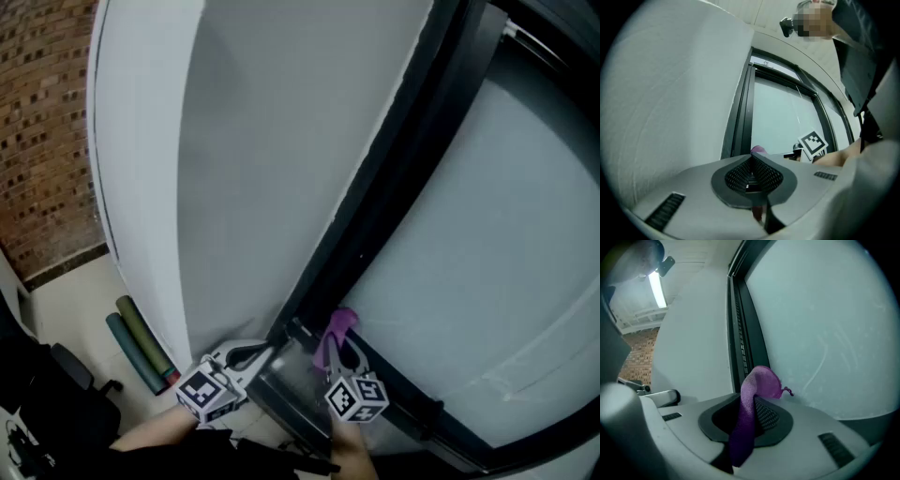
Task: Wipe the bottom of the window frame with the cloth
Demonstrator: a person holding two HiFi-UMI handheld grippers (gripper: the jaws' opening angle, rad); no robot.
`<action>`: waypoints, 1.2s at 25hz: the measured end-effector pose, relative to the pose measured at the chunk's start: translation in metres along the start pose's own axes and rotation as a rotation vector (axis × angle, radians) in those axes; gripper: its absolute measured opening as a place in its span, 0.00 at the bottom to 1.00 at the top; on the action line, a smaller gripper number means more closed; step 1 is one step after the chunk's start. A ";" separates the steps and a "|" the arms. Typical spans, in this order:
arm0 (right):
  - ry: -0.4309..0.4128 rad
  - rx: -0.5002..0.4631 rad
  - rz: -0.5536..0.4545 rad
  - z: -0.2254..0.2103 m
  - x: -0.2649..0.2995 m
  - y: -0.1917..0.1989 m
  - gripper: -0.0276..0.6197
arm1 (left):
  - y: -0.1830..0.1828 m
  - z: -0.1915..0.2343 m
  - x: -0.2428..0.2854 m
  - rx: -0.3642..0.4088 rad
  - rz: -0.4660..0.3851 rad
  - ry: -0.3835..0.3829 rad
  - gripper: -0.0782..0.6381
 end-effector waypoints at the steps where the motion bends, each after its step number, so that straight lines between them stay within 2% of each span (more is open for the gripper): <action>1: 0.030 0.029 0.016 -0.004 0.004 0.001 0.16 | -0.001 -0.001 -0.001 -0.002 0.000 0.006 0.11; 5: 0.124 0.106 0.101 -0.023 0.022 0.013 0.16 | -0.003 -0.004 -0.009 -0.006 0.003 0.013 0.11; 13: 0.208 0.115 0.254 -0.048 0.046 0.019 0.16 | -0.001 -0.003 -0.027 0.005 0.024 -0.021 0.11; 18: 0.259 0.061 0.333 -0.053 0.053 0.024 0.16 | -0.003 -0.003 -0.028 0.022 0.016 -0.024 0.11; 26: 0.328 -0.104 0.364 -0.051 0.043 0.029 0.16 | 0.002 -0.013 -0.029 -0.009 0.018 -0.003 0.11; 30: 0.373 -0.138 0.366 -0.054 0.034 0.029 0.16 | 0.002 -0.019 -0.026 -0.017 0.008 0.028 0.11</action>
Point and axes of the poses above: the fingertips, and each gripper's own axes: x forward along the fingers, z to its left, y out of its underside, the point moved 2 cm from there along -x, backward along the fingers, and after that the axes turned 7 degrees about x, right-handed, at the moved point
